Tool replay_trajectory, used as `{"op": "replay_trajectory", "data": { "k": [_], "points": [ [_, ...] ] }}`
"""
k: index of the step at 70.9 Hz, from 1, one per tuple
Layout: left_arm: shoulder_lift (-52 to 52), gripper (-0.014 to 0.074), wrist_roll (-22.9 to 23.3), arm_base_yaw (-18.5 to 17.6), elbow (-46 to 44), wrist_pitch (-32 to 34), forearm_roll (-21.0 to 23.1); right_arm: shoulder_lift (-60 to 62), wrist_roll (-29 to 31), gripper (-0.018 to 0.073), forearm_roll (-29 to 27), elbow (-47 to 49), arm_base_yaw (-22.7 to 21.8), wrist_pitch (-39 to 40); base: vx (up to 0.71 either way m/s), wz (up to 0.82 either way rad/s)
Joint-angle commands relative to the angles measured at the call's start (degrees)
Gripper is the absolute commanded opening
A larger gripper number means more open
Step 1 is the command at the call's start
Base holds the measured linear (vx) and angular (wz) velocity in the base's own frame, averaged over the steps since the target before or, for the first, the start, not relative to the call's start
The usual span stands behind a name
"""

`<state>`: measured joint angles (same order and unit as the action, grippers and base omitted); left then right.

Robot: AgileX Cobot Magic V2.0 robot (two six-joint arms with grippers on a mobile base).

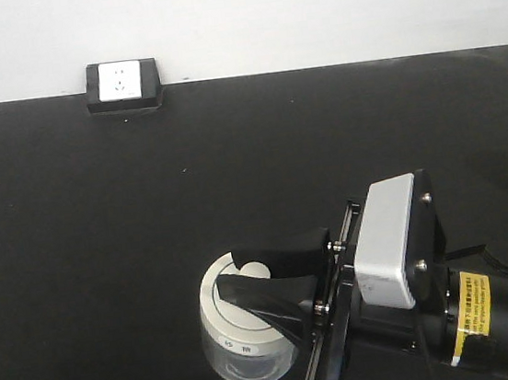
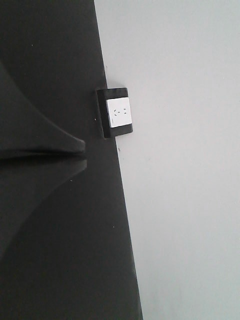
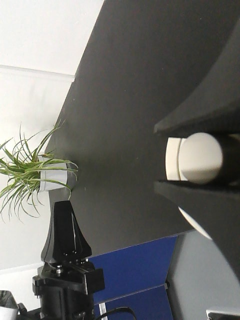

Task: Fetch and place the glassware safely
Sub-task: 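Hold the jar in the right gripper above the black bench top, then extend the right arm forward, moving the jar over the bench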

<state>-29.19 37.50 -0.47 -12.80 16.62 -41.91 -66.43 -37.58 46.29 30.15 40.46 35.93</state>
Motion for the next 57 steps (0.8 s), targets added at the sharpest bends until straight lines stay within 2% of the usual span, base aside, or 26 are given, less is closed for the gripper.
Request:
{"op": "replay_trajectory", "data": {
  "k": [1, 36, 48, 57],
  "points": [
    [-0.2, -0.0007, 0.6, -0.4, -1.5, 3.2, 1.1, 1.5, 0.3, -0.0004, -2.1, 1.8, -0.1, 5.1, 0.0, 0.0],
    [-0.2, -0.0007, 0.6, -0.4, -1.5, 3.2, 1.1, 1.5, -0.7, -0.0004, -3.1, 1.8, -0.1, 5.6, 0.0, 0.0],
    [-0.2, -0.0007, 0.6, -0.4, -1.5, 3.2, 1.1, 1.5, -0.8, -0.0004, -11.8, 2.0, -0.2, 2.6, 0.0, 0.0],
    [-0.2, -0.0007, 0.6, -0.4, -1.5, 3.2, 1.1, 1.3, 5.3, -0.0002, -16.2, 2.0, -0.2, 1.1, 0.0, 0.0]
  ]
}}
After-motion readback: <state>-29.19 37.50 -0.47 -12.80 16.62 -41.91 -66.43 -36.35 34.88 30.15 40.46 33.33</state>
